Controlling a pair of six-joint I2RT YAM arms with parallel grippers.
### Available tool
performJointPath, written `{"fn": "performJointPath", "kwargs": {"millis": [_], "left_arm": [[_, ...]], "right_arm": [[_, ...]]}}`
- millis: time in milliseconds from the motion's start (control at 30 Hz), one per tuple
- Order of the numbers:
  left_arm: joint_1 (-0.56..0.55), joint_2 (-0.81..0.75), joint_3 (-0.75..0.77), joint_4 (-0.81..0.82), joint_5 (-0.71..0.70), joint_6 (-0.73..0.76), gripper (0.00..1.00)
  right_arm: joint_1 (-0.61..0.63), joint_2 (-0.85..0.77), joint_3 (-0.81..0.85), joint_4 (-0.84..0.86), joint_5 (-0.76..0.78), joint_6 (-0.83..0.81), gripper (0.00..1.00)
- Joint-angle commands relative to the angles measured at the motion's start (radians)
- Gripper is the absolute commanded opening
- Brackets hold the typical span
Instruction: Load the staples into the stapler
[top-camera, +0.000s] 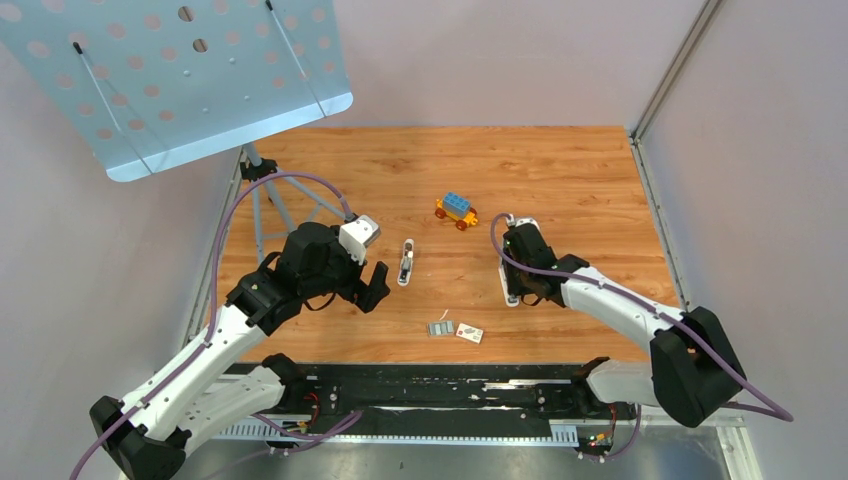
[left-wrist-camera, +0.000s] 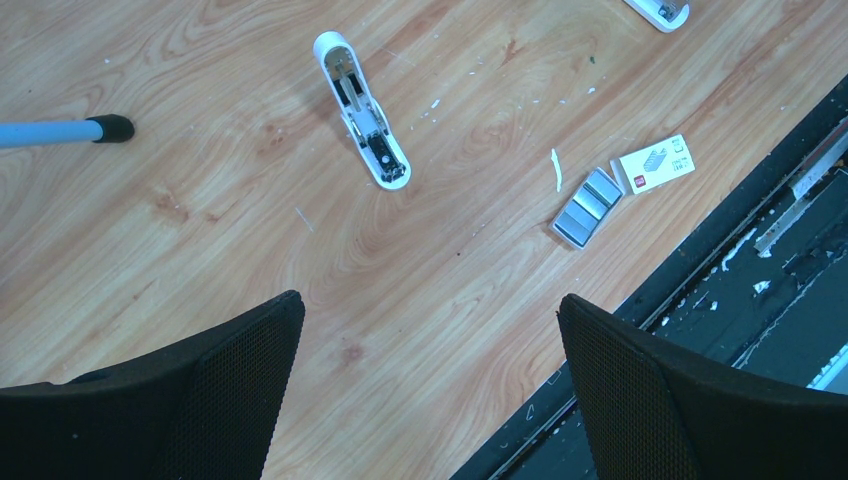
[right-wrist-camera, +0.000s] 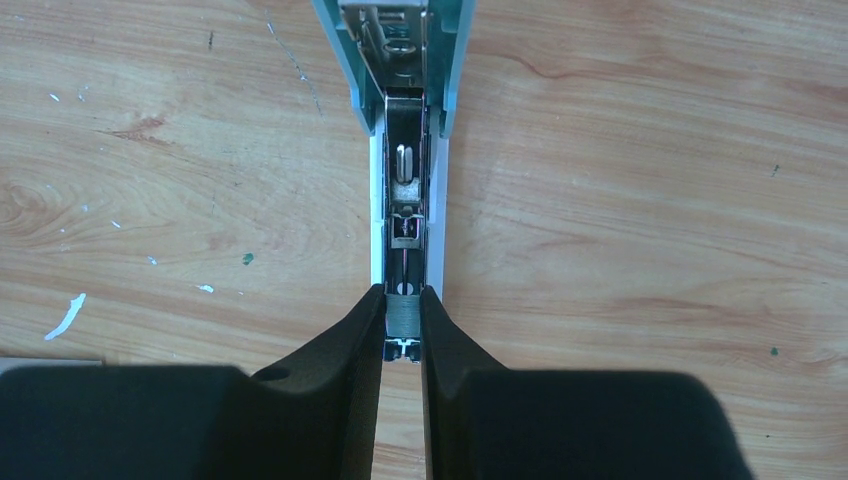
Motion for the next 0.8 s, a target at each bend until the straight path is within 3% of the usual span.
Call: {"fn": "performJointPath", "kwargs": {"millis": [0, 767], "left_arm": [[0.003, -0.013, -0.003, -0.001, 0.005, 0.016, 1.00], [0.003, -0.011, 0.001, -0.019, -0.045, -0.006, 1.00]], "right_arm": [[0.017, 0.016, -0.015, -0.007, 0.047, 0.004, 0.19], [0.017, -0.041, 0.036, -0.046, 0.064, 0.010, 0.35]]}}
